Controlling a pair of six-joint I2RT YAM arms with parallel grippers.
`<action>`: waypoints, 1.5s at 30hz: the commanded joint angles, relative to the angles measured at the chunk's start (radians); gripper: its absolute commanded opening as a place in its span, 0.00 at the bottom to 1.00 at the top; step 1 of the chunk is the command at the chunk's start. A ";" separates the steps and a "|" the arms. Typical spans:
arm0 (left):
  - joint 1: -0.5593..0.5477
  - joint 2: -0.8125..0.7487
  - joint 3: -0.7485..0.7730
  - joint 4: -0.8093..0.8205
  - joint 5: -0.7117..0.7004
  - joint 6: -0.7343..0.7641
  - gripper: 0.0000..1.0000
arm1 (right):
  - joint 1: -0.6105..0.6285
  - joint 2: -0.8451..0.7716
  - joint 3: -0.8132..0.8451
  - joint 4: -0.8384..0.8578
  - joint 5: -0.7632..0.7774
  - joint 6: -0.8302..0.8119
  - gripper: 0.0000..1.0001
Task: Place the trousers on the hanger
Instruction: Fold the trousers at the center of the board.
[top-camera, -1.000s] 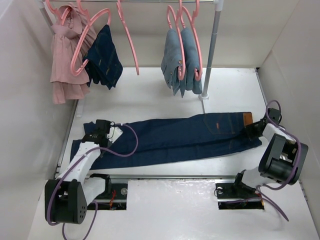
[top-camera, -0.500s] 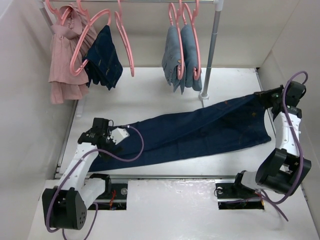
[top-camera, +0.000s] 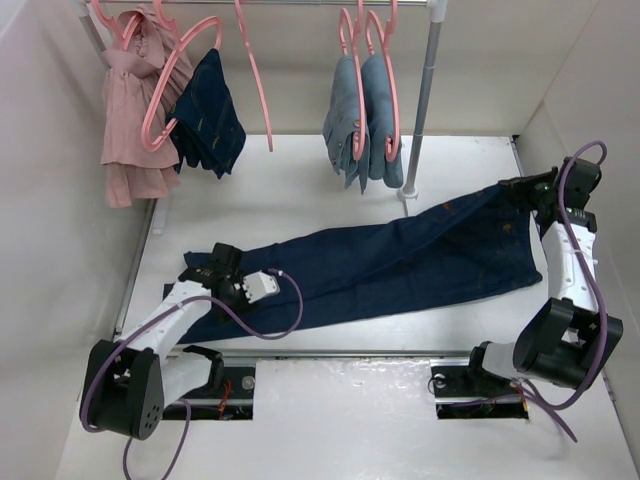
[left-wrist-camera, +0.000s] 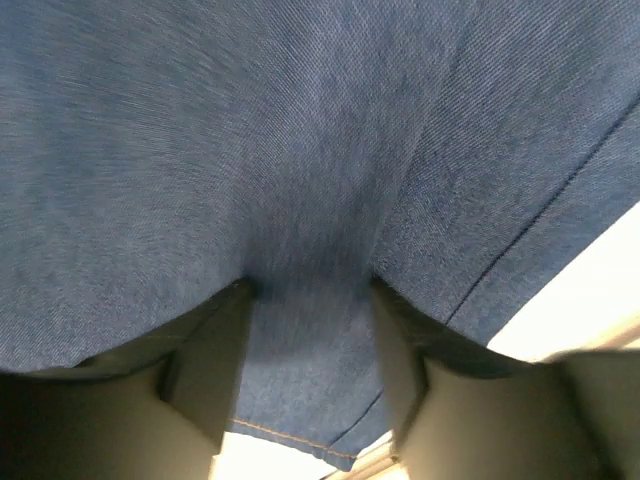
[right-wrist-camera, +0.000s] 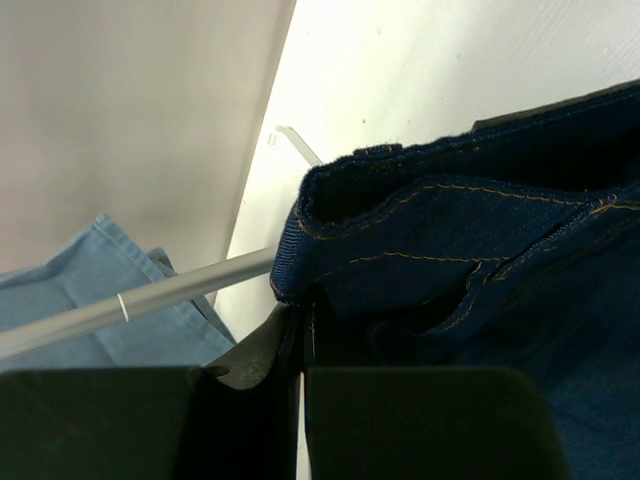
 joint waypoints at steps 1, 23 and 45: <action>-0.007 0.029 -0.039 0.098 -0.068 -0.001 0.45 | 0.006 -0.023 0.063 0.044 0.027 0.001 0.00; 0.042 -0.040 0.051 0.295 -0.338 -0.026 0.00 | 0.006 -0.060 0.034 0.005 0.088 -0.089 0.00; 0.112 -0.204 0.317 -0.465 -0.180 0.349 0.03 | 0.015 0.022 0.026 -0.027 0.068 -0.265 0.00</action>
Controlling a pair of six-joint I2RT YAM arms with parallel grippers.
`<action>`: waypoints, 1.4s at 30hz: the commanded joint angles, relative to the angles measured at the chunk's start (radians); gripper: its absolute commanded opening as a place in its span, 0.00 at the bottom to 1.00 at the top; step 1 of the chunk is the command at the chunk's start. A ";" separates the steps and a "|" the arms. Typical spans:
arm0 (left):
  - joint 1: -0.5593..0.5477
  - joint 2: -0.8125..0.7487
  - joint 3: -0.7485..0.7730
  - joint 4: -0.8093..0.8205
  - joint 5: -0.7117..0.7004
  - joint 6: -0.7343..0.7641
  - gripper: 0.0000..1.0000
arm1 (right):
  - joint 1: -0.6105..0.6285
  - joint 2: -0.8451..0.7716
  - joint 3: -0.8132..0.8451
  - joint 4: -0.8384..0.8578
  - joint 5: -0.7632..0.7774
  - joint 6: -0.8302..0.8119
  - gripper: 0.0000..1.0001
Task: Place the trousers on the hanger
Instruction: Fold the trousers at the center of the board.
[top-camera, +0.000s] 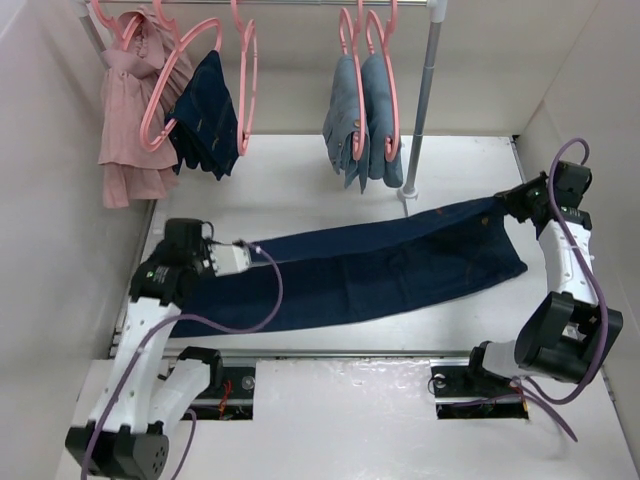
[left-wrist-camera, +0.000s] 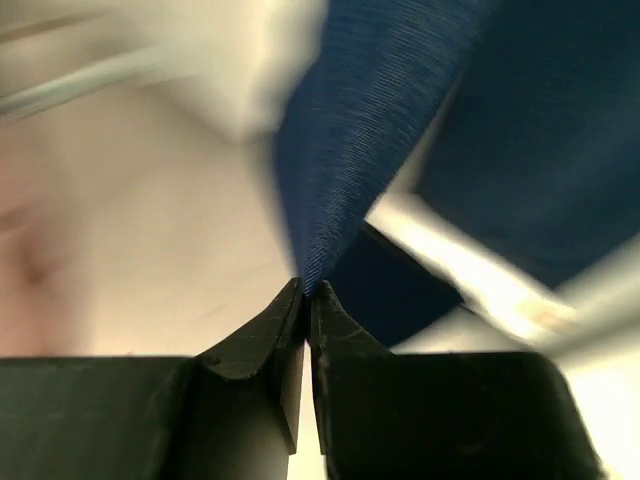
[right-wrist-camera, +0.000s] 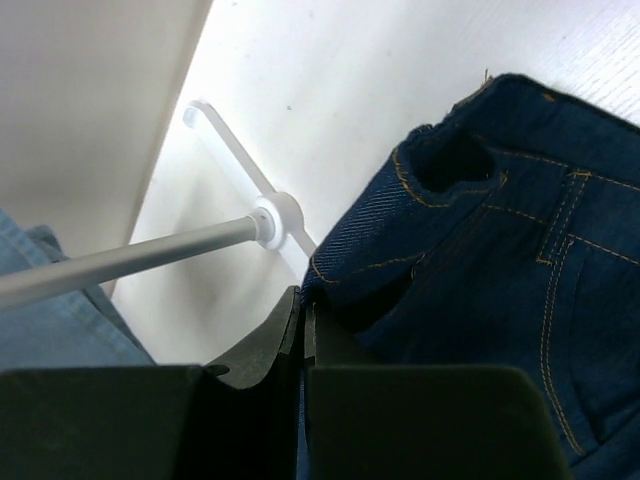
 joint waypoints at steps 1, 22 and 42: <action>-0.014 0.051 -0.110 -0.318 0.090 -0.032 0.03 | 0.001 -0.002 0.039 0.008 0.029 -0.057 0.00; 0.103 0.241 -0.290 0.045 -0.080 -0.426 0.80 | -0.099 0.089 -0.174 -0.070 0.215 -0.026 0.96; 0.227 0.491 -0.572 0.353 -0.209 -0.467 0.72 | -0.099 0.411 -0.024 -0.113 0.183 -0.075 0.40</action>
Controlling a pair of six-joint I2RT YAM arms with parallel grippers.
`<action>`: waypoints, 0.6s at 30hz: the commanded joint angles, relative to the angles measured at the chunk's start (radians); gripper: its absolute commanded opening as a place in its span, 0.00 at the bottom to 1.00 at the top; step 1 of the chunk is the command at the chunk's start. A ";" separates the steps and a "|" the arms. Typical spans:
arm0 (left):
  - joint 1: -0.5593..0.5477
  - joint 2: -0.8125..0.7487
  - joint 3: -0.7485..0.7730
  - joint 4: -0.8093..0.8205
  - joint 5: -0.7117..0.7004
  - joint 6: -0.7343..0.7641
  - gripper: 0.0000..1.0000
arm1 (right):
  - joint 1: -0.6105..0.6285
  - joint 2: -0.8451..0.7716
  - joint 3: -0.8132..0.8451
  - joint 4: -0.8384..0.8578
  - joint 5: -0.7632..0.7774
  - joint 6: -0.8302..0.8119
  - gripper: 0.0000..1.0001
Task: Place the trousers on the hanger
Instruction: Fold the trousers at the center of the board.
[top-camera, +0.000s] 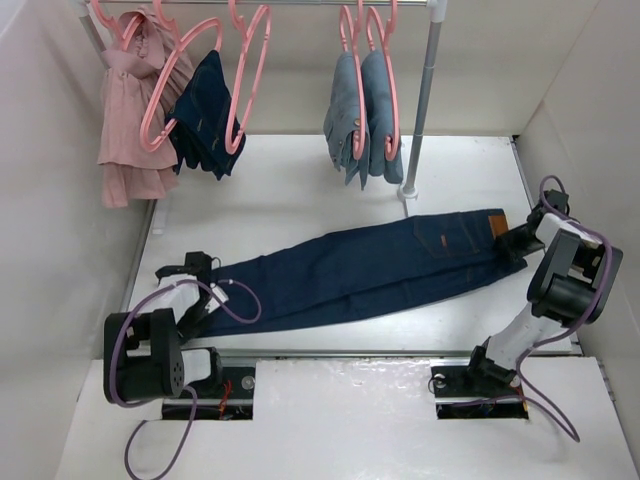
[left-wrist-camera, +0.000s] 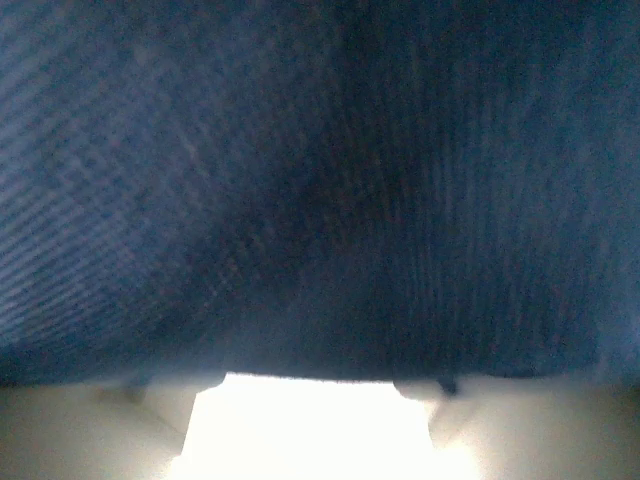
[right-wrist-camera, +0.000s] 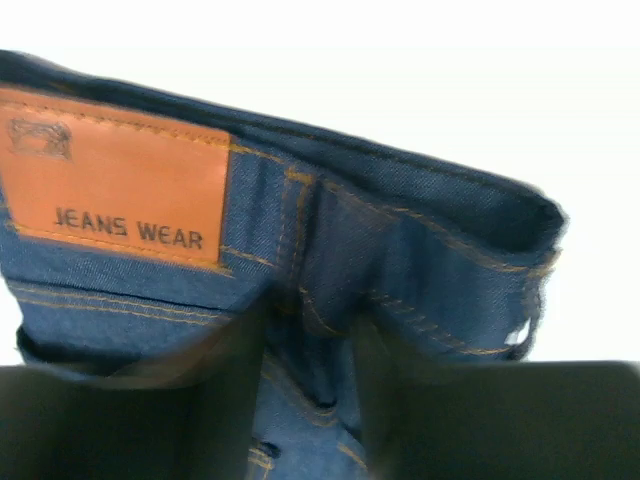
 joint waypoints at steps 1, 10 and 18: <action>0.009 0.073 -0.094 0.228 0.066 -0.030 0.52 | -0.003 0.039 0.039 0.012 -0.011 -0.008 0.26; -0.007 0.188 0.090 0.345 0.079 -0.162 0.00 | -0.013 -0.060 0.029 0.127 -0.060 0.012 0.00; -0.125 0.099 0.265 0.317 0.259 -0.053 0.32 | -0.022 -0.356 -0.067 0.166 0.161 0.064 0.00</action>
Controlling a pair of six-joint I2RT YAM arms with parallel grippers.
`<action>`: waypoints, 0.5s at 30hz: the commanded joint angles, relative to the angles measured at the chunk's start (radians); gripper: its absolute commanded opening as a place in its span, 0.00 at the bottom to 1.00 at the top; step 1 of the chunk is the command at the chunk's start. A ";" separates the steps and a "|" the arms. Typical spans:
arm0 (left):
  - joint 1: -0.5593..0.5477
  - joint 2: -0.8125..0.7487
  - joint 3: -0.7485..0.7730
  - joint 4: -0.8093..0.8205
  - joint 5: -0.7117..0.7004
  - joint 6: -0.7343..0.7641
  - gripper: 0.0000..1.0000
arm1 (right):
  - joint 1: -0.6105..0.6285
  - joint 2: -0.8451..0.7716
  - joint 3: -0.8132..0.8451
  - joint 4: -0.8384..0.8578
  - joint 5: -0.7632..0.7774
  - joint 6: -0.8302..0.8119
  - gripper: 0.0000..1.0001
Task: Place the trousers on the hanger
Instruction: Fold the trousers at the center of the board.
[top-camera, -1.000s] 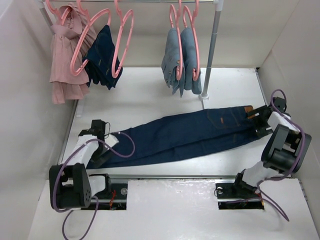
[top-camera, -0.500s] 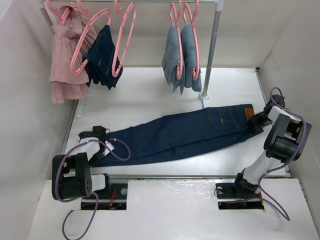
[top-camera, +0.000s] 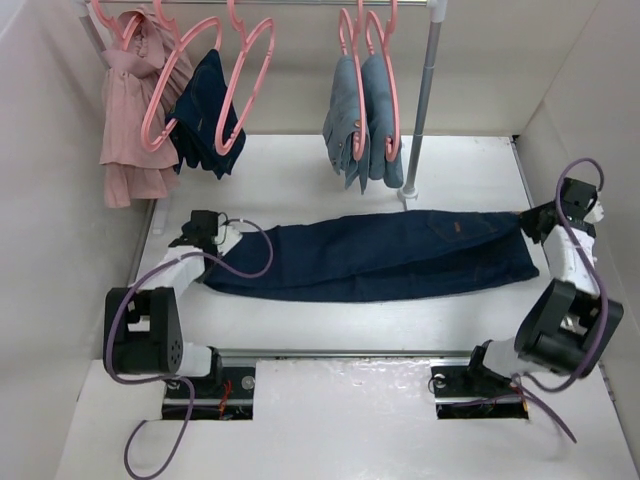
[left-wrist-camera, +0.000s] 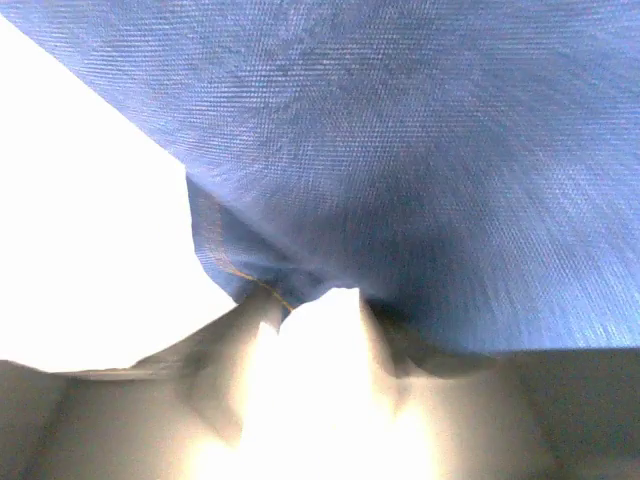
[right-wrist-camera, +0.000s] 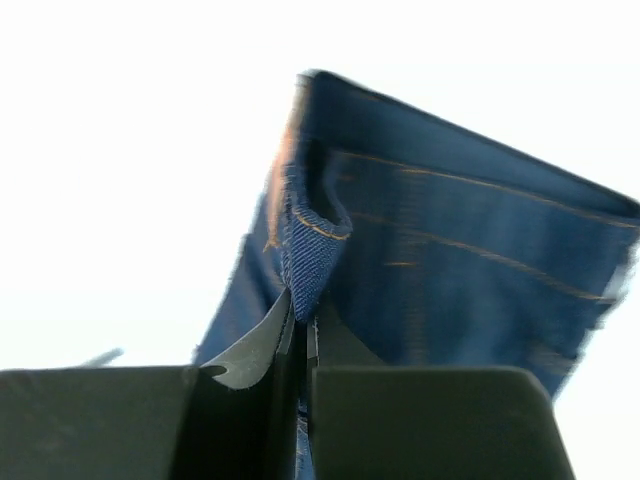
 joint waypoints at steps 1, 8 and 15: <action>-0.055 -0.064 0.040 -0.054 0.183 0.073 0.45 | -0.016 -0.078 -0.033 0.064 0.115 0.025 0.00; -0.020 -0.241 -0.007 -0.357 0.375 0.141 0.60 | -0.016 -0.078 -0.045 0.032 0.137 -0.004 0.00; 0.053 -0.294 0.085 -0.253 0.373 -0.075 0.43 | -0.016 -0.107 0.006 0.007 0.161 -0.026 0.00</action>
